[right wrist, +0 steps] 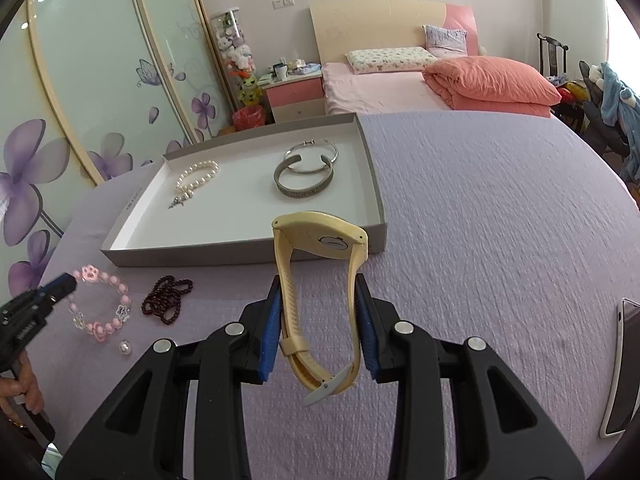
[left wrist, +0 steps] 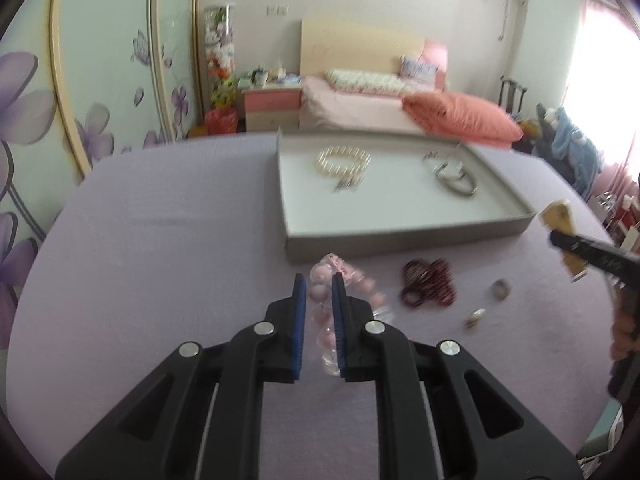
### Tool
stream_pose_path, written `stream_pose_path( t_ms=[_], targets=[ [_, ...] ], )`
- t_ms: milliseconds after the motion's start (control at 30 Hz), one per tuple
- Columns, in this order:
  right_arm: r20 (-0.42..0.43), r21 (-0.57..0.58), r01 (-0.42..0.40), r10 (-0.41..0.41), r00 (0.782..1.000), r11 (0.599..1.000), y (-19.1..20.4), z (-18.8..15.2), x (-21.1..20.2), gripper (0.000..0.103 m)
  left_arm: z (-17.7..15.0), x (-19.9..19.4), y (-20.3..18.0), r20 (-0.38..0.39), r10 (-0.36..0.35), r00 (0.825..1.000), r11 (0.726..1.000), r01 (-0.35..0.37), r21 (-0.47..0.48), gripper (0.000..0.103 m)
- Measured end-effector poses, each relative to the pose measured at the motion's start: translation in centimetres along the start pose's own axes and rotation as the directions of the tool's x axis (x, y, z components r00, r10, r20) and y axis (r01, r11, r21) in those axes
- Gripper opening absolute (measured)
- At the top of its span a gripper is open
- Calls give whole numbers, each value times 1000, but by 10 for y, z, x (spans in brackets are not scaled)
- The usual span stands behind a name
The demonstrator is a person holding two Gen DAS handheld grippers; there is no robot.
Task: Organize jewelry
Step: 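Lift the yellow watch with the right tool while the left tool grasps the pink bracelet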
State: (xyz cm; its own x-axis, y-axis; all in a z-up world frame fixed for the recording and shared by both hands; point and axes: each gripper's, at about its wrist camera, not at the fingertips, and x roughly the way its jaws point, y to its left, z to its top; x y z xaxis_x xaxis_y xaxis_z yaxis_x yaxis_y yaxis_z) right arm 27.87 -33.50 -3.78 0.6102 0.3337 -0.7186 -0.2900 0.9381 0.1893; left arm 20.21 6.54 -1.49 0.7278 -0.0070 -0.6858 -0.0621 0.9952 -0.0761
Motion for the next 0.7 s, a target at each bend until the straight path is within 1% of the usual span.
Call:
stream_pose_path(
  t_ms=[133, 367, 533, 700],
  targets=[
    [12, -9, -12, 12, 1000, 1000, 4, 1, -5, 35, 10, -20, -8, 53, -30, 998, 1000, 30, -1, 13],
    [34, -32, -20, 21, 999, 999, 9, 3, -13, 35, 22, -42, -13, 116, -50, 992, 999, 52, -14, 13],
    [48, -46, -20, 23, 999, 999, 12, 3, -17, 35, 27, -52, -14, 141, -57, 988, 998, 61, -24, 13],
    [52, -50, -23, 25, 998, 998, 13, 4, -19, 35, 32, -53, -16, 149, -59, 987, 998, 64, -26, 13]
  ],
)
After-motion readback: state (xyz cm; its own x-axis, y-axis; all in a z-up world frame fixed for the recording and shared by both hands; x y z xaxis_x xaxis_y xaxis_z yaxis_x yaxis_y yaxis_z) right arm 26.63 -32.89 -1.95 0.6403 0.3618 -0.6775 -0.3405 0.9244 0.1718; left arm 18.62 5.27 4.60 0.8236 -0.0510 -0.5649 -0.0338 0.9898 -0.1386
